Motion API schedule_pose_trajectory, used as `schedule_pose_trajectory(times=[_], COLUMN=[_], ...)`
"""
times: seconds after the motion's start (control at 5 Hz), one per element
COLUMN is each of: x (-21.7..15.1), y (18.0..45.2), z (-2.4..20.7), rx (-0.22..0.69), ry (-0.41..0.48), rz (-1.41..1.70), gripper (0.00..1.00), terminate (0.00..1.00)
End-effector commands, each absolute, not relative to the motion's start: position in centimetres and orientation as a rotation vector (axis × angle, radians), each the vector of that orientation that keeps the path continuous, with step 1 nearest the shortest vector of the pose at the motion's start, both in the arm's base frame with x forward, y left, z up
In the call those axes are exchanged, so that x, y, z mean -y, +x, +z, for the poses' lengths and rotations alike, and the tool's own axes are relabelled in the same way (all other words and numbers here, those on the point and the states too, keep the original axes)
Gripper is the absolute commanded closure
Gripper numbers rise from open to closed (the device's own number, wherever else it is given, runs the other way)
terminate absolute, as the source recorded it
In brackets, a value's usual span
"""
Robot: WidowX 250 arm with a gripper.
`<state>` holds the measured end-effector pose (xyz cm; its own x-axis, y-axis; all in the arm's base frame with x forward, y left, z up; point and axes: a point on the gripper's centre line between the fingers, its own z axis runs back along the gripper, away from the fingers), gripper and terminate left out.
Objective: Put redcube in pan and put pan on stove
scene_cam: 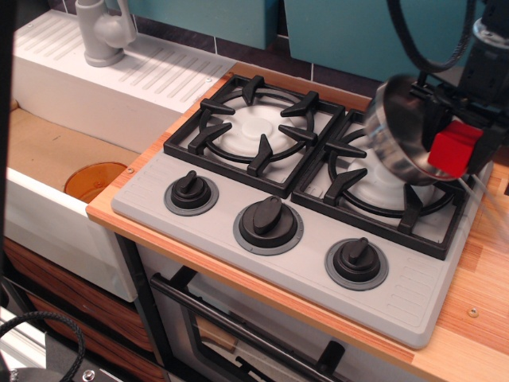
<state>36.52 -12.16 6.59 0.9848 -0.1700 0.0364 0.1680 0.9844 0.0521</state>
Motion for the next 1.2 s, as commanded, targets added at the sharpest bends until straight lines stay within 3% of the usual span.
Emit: schedule_pose_trajectory(times=[0.0,0.4,0.8,1.0], x=[11.5,11.2,10.6,11.0], y=[37.7,37.3,36.1,35.6], z=[9.6,10.1,15.3,16.7], rx=[0.133,0.122,0.051,0.034], ry=[0.001,0.001,0.052,0.057], rz=[-0.191,-0.193,-0.168,-0.16], gripper=[0.0,0.0,0.0,0.0], terminate=[0.0,0.0,0.0,0.0])
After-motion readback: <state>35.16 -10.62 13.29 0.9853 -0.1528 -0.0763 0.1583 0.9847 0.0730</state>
